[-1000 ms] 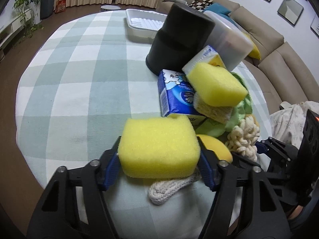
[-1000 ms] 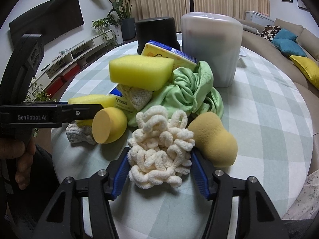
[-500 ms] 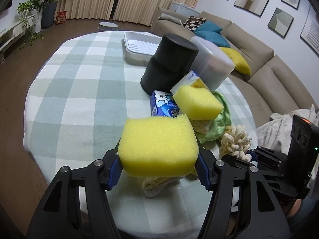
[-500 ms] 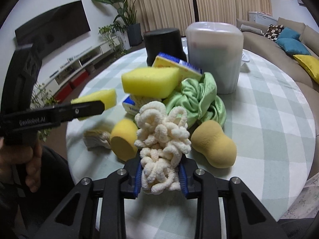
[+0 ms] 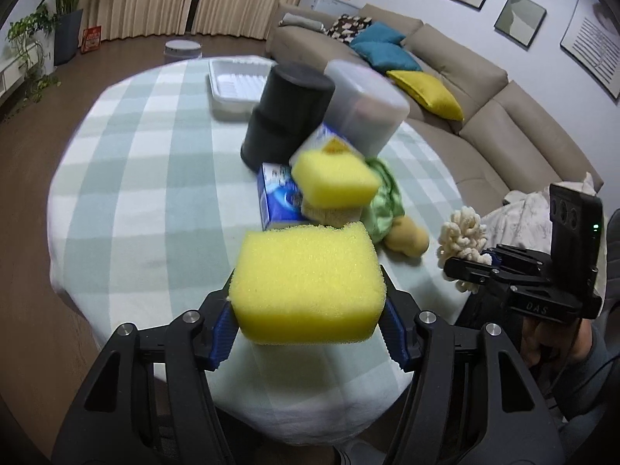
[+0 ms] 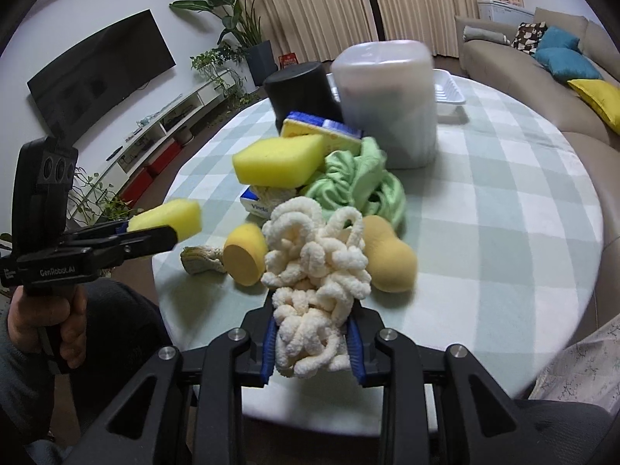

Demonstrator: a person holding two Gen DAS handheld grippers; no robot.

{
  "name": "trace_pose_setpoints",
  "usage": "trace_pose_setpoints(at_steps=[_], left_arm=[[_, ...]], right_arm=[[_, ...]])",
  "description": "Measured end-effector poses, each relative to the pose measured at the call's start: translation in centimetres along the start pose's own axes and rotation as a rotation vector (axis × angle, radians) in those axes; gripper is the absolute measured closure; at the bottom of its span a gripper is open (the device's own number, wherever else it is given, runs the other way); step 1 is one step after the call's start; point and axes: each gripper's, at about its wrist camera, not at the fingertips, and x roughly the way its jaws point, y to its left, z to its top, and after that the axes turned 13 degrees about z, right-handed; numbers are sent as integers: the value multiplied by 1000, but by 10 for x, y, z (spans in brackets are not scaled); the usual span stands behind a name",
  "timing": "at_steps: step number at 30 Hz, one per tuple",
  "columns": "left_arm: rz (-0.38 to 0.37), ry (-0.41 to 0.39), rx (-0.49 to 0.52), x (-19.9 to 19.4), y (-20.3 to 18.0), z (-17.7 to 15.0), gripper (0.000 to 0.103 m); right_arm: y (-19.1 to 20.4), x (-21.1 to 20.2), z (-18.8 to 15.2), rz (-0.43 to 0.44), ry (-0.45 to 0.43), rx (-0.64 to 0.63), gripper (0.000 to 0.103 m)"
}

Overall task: Organize soft objects
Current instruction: 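Carry both items to the white tray and release them inside it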

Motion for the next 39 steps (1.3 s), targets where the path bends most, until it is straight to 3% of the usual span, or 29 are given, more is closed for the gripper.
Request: trace_pose_setpoints(at_steps=[6,14,21,26,39], left_arm=[[45,-33,-21,0,13,24,44],[120,-87,-94,7,61,68,44],[208,-138,-76,17,89,115,44],[231,-160,-44,26,92,149,44],[265,-184,89,81,69,247,44]], right_arm=[[-34,-28,16,-54,-38,40,71],[-96,-65,50,-159,-95,77,71],[-155,-92,86,-273,-132,94,71],[-189,-105,116,-342,-155,88,71],[-234,-82,211,-328,-185,53,71]])
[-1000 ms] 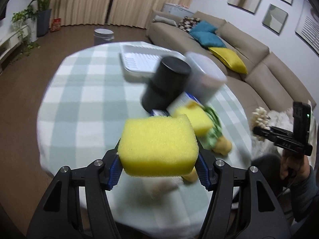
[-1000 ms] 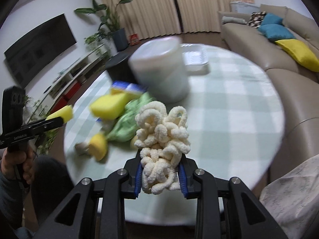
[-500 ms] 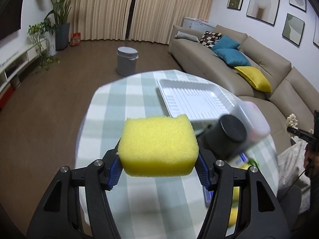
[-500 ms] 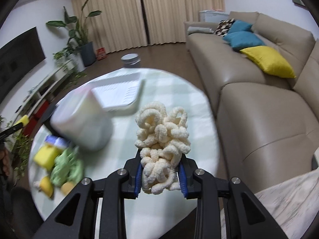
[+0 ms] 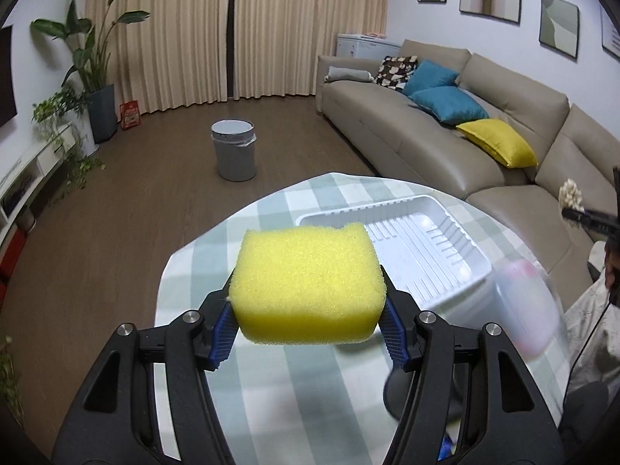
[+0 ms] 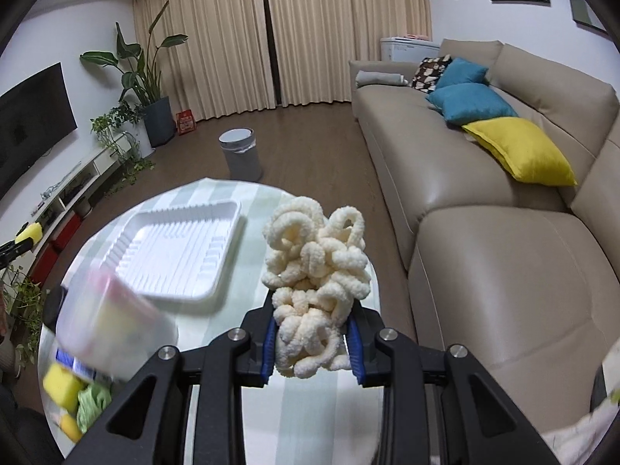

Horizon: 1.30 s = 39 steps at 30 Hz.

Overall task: Organize soft objects
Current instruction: 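Carry both items to the white tray and release them inside it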

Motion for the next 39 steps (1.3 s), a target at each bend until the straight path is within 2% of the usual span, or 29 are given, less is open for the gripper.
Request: trace_pose_setpoints(at_steps=[8,12,20,26,29,35,39], left_arm=[[-5,44,89,59,-27,29,44],[-46,78,163,88,-46,36,43],[-81,171,328,131,-89,30,43],[-60,243,348,159,-95,15,43],[-55,249,365,163,-98,12,43],[-46,280,379,173,-106,7,41],[-49,300,371,178,-107,2,40]], right_arm=[[5,57,63,37,34,-63,71],[13,97,88,112,88,-94,70],[62,180,88,230,285,-298,70],[94,224,76,278,421,-417,70],[108,239,63,307,476,-467,70],[122,259,43,314,545,-512,70],[118,268,38,308,553,-509,65]])
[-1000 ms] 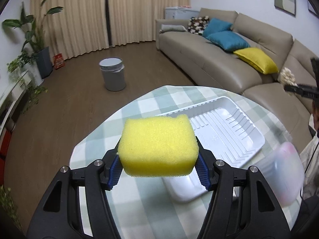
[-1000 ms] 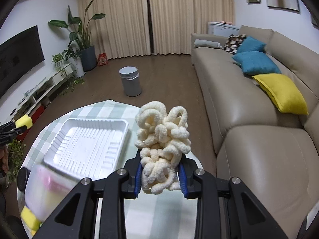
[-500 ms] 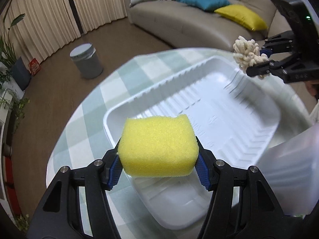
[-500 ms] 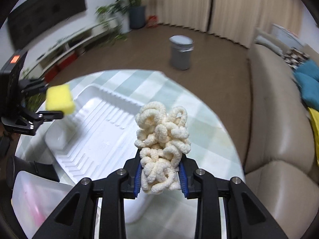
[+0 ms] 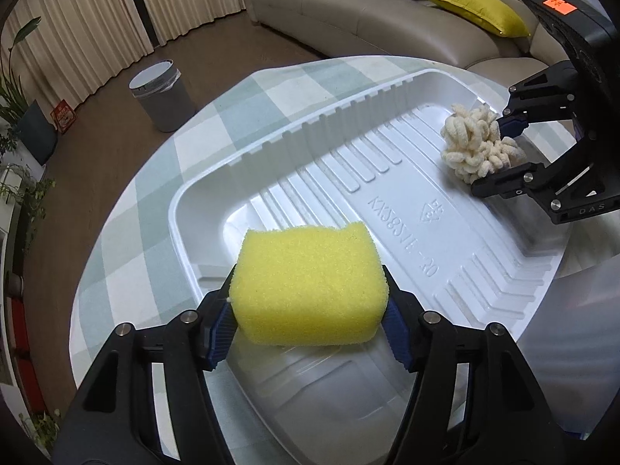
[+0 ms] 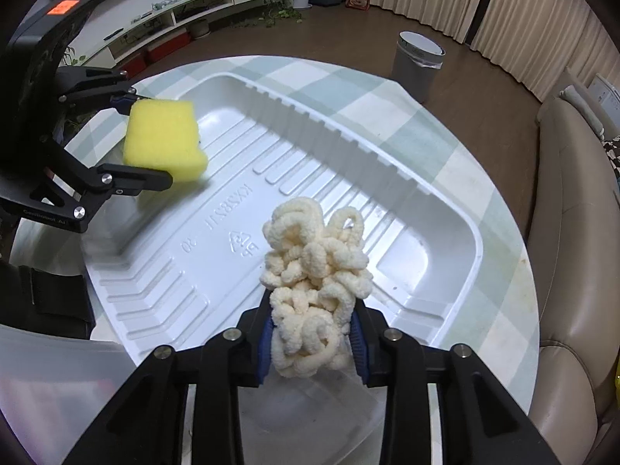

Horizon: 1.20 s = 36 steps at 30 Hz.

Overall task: Organize soft objects
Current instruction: 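Carry both items to the white tray and release them inside it, then move both tools back toward the remaining objects on the table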

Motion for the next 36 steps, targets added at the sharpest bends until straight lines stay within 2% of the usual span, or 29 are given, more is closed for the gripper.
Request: trace_pose_setpoints(at_steps=[2,6,8,10,15,19,23,26,30,32,34,36], left_arm=[[-6,1,-8,0,0,-1,37],[-27,-29,-38,-3,2,-1,26],[-43,-46,-65,-5,6,-1,18],[-47,-60,-81,-9,9,-3,18],[-36,-105,-127,-29,26,-7,18],[-12,-184,-198,-69,53,-21,18],[2,-268,-320,-120,80,-56,18],[27,-347,-380,-160,84,-91,18],[-16,-450,-436,-205,73,-146,16],[-62,-448,-476,-220,62,-176,16],[-89,-397,-500,-227,51,-198,16],[-90,-370,-513,-235,37,-219,16]], right_arm=[[0,2,-1,-8,-6,0,61],[-1,-4,-3,-22,-29,1,44],[1,-9,-2,-32,-50,-4,38],[2,-15,-1,-47,-70,-10,30],[3,-36,-6,-68,-123,-3,30],[0,-73,-19,-80,-208,41,30],[0,-117,-45,-111,-287,93,30],[12,-155,-76,-141,-352,133,29],[46,-200,-123,-153,-472,177,19],[72,-214,-149,-145,-525,188,17],[102,-221,-176,-127,-564,186,12],[129,-221,-197,-111,-590,193,12]])
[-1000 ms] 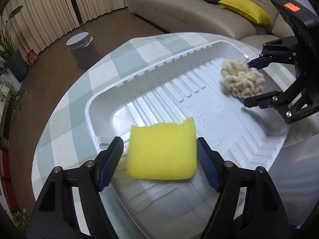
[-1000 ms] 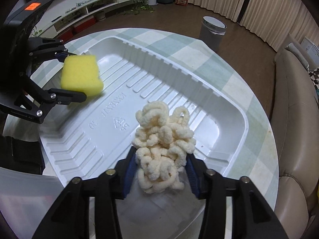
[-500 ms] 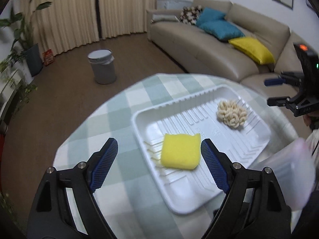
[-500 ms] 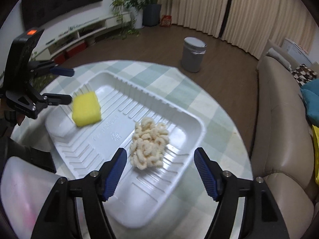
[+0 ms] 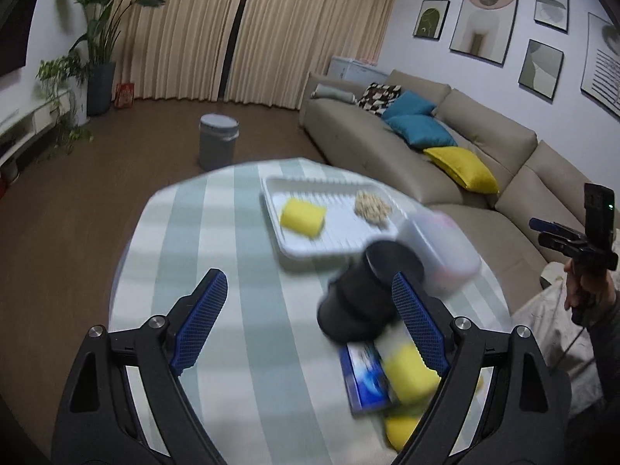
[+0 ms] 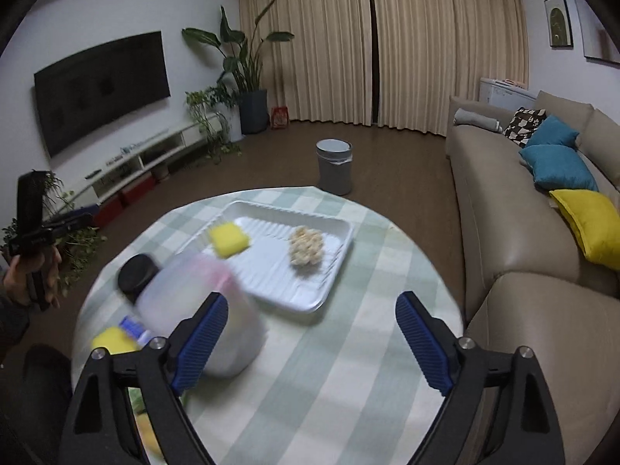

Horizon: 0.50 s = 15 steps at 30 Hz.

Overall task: Organize soft objects
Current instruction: 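Move both tools back toward the remaining objects on the table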

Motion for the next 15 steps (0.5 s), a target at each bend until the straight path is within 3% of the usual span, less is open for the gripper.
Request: trace_pose_setpoints(at_steps=[10,15], left_arm=[[47,56,45,-56,-42,-102,14],[46,87,-3,-67,-50,-142,10]], right_arm=[[107,-19,-113,7,-10,78,11],[134,-11,-152,19,-31,174,11]])
